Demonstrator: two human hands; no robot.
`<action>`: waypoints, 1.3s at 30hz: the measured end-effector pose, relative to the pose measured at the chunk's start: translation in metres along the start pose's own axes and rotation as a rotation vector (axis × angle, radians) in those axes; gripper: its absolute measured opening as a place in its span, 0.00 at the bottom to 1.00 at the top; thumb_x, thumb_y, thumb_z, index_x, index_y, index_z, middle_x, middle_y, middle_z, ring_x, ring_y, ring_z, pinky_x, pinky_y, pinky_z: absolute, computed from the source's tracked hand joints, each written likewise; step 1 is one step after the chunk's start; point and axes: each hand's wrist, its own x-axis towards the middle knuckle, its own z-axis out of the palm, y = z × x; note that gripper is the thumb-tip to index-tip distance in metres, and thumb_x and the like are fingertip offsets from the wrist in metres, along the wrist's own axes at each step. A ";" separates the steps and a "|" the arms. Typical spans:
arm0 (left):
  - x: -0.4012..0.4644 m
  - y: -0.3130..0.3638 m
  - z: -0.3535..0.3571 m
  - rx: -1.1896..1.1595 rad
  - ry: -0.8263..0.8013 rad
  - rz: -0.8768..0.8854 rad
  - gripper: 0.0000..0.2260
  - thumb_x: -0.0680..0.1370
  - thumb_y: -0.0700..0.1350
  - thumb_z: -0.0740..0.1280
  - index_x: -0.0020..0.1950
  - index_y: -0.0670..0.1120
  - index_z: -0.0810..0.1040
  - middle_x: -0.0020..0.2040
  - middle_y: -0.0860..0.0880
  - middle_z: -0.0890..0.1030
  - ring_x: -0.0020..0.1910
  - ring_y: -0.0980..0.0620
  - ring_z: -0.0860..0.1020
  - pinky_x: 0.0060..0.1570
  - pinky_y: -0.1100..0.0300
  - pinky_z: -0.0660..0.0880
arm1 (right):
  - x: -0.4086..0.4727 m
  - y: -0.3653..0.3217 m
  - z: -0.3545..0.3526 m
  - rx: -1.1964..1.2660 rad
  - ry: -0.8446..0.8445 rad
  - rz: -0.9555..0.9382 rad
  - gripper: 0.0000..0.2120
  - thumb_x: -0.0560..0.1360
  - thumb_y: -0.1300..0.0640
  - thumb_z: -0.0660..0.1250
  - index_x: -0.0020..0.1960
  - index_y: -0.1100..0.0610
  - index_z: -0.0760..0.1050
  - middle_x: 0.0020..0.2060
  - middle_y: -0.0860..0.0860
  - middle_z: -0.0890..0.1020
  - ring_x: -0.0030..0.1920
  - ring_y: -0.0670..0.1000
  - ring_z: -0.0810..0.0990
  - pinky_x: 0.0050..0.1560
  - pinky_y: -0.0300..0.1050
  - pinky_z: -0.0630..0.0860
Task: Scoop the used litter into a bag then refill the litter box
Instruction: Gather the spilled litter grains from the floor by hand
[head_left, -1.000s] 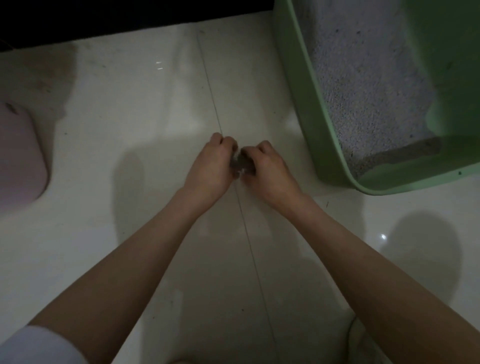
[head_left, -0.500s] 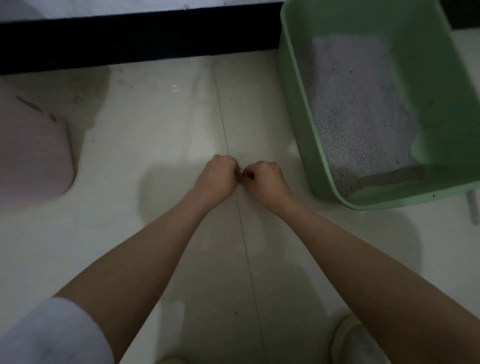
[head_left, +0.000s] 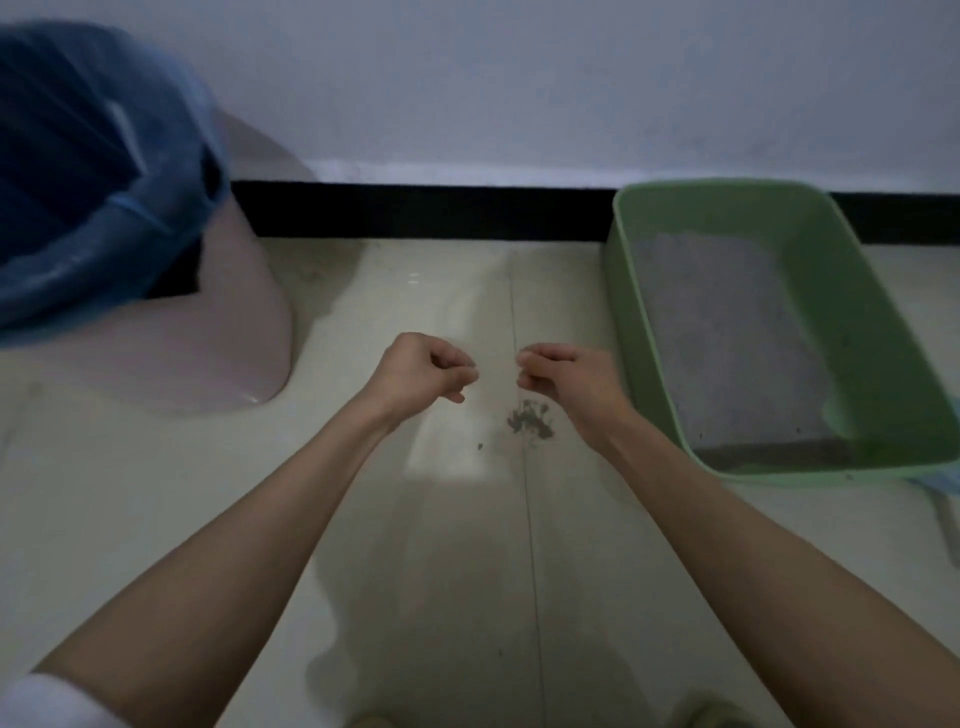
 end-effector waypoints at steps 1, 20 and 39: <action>-0.007 0.005 -0.011 -0.077 0.015 -0.005 0.03 0.72 0.36 0.71 0.40 0.42 0.80 0.34 0.48 0.79 0.27 0.60 0.78 0.37 0.66 0.77 | -0.005 -0.013 0.007 0.057 -0.019 -0.011 0.03 0.71 0.70 0.69 0.41 0.64 0.78 0.32 0.54 0.78 0.27 0.45 0.77 0.38 0.36 0.79; -0.088 0.050 -0.280 0.464 0.567 -0.100 0.19 0.74 0.44 0.70 0.64 0.41 0.75 0.59 0.43 0.79 0.59 0.46 0.76 0.61 0.56 0.71 | -0.040 -0.169 0.276 -0.602 -0.489 -0.332 0.13 0.75 0.62 0.66 0.56 0.69 0.77 0.41 0.57 0.78 0.45 0.53 0.77 0.58 0.51 0.76; -0.087 0.031 -0.163 0.597 0.783 0.612 0.12 0.79 0.41 0.59 0.57 0.41 0.78 0.44 0.46 0.78 0.45 0.49 0.74 0.46 0.63 0.67 | -0.025 -0.096 0.184 -0.455 -0.048 -0.711 0.13 0.79 0.57 0.59 0.45 0.65 0.77 0.43 0.58 0.81 0.44 0.53 0.78 0.47 0.47 0.71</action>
